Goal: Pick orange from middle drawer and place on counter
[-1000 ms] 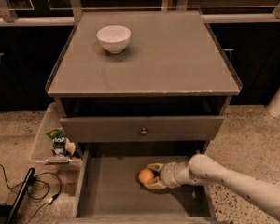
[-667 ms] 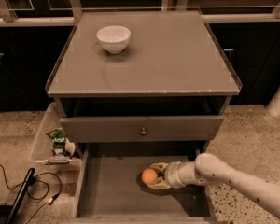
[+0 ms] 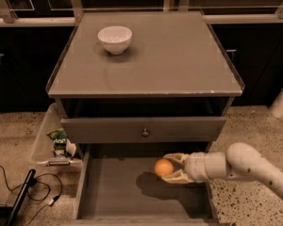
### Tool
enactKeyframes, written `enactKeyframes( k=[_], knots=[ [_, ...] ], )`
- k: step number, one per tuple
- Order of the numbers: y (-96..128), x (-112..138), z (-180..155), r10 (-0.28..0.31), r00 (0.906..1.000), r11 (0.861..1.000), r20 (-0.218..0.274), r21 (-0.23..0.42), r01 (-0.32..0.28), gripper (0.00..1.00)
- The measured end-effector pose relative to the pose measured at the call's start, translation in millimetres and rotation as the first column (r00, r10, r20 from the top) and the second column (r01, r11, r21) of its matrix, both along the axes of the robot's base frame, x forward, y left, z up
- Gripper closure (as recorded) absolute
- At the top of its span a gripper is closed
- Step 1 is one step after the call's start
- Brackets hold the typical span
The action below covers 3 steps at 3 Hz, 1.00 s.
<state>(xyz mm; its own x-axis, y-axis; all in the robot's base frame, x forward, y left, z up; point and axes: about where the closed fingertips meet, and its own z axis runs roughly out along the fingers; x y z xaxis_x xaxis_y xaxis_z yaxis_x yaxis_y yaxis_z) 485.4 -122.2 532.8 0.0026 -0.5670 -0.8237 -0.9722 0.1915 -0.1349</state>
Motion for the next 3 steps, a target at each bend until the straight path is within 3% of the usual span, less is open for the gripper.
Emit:
enactKeyframes(
  k=[1, 3],
  knots=[
    [-25, -2, 70, -0.022, 0.9972, 0.999, 0.071, -0.026, 0.024, 1.0],
    [-25, -5, 82, -0.014, 0.9955, 0.999, 0.094, -0.045, 0.018, 1.0]
  ],
)
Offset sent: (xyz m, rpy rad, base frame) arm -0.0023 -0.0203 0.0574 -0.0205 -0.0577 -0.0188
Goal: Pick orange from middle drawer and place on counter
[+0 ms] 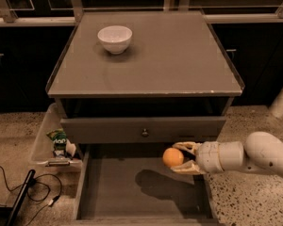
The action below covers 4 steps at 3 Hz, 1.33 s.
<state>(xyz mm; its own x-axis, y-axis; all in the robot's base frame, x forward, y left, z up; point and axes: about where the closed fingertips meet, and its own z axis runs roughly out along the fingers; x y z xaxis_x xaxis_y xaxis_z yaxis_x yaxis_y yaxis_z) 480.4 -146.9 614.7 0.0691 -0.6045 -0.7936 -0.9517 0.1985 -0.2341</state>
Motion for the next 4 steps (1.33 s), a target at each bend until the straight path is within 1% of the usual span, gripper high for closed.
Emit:
enactKeyframes(
  k=[1, 2, 3, 4],
  knots=[
    [-4, -1, 66, 0.039, 0.9932, 0.999, 0.11, -0.035, -0.035, 1.0],
    [-7, 5, 152, 0.107, 0.9721, 0.99, 0.209, -0.112, -0.085, 1.0],
    [-13, 22, 228, 0.16, 0.9497, 0.979, 0.269, -0.167, -0.118, 1.0],
    [-11, 51, 288, 0.185, 0.9226, 0.976, 0.339, -0.173, -0.132, 1.0]
  ],
)
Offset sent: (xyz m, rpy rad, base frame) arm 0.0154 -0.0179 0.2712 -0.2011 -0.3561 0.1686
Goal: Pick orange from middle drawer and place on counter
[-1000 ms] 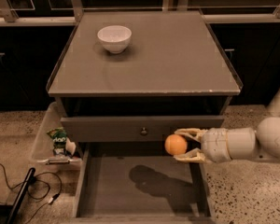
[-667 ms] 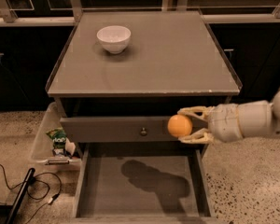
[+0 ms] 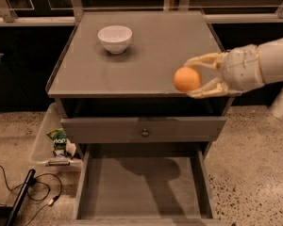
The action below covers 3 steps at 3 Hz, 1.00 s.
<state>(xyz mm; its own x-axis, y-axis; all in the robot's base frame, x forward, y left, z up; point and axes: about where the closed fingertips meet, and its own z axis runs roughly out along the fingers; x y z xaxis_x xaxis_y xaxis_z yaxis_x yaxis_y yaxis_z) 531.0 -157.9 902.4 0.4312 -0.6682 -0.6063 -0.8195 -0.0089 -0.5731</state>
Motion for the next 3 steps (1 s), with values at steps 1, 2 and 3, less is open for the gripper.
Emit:
enactKeyframes(
  k=[1, 2, 3],
  knots=[
    [-3, 9, 21, -0.007, 0.9993, 1.0, 0.037, 0.011, 0.007, 1.0],
    [-1, 6, 14, -0.004, 0.9997, 1.0, 0.026, 0.008, 0.003, 1.0],
    [-9, 35, 25, -0.013, 0.9984, 1.0, 0.054, -0.025, 0.015, 1.0]
  ],
)
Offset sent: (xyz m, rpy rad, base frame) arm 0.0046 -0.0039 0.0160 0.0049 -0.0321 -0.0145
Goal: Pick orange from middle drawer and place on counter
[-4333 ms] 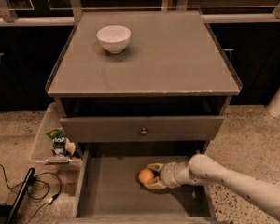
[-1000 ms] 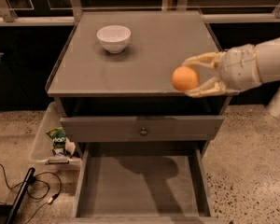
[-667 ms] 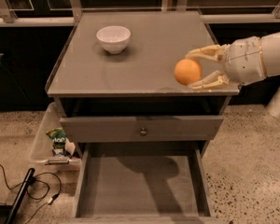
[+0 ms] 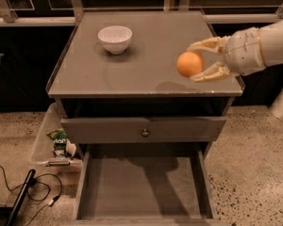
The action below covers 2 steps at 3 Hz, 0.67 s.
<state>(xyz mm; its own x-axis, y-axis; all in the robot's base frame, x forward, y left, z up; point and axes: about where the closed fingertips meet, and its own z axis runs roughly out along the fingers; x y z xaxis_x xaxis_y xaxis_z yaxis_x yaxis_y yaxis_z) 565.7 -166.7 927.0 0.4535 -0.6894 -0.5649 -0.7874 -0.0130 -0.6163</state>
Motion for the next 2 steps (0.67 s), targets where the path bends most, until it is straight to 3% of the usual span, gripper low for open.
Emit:
enactKeyframes(
  k=[1, 2],
  knots=[
    [-7, 47, 9, -0.001, 1.0, 0.999, 0.001, -0.045, 0.001, 1.0],
    [-9, 85, 4, 0.006, 0.9992, 0.996, -0.04, -0.086, -0.009, 1.0]
  ],
)
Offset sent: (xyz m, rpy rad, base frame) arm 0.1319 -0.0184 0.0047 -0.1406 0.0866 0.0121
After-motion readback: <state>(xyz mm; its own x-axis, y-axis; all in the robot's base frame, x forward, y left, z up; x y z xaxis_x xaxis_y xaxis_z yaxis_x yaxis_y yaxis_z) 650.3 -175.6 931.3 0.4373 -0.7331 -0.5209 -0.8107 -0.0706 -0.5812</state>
